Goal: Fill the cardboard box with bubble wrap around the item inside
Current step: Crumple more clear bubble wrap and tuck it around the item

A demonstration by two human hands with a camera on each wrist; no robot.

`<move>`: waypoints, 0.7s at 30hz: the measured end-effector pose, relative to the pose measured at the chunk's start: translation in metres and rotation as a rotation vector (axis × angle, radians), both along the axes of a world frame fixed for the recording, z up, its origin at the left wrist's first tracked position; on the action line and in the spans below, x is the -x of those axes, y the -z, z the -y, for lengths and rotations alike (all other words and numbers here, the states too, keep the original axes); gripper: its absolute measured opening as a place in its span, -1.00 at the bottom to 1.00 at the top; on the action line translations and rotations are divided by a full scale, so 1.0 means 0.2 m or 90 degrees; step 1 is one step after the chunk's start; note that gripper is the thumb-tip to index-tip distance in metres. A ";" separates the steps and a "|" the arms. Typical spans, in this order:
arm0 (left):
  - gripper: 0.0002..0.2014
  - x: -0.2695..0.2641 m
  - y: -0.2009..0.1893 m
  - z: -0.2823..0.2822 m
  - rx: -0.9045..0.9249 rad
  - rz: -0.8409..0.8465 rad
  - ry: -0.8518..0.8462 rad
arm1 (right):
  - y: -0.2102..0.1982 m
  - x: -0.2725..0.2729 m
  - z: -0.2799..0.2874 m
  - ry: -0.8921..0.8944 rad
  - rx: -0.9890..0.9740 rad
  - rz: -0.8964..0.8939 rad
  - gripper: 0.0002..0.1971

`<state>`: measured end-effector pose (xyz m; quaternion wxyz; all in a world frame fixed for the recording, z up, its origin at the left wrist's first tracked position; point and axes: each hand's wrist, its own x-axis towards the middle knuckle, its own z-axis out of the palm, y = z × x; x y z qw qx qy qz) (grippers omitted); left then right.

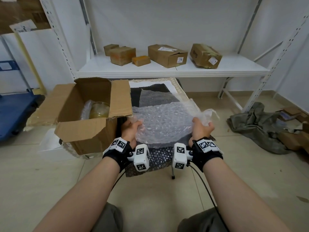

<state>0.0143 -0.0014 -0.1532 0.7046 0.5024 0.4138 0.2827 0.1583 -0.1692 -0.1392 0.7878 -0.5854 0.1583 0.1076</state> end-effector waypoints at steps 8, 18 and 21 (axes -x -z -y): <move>-0.64 -0.01 0.01 0.00 0.056 0.050 0.034 | -0.02 0.05 -0.04 -0.120 -0.023 -0.007 -0.34; -0.80 -0.03 0.06 -0.02 0.056 0.044 0.014 | 0.01 0.01 -0.02 -0.222 0.030 0.067 -0.53; -0.81 -0.05 0.05 -0.02 0.043 0.035 0.009 | 0.01 0.00 -0.03 -0.216 0.010 0.043 -0.47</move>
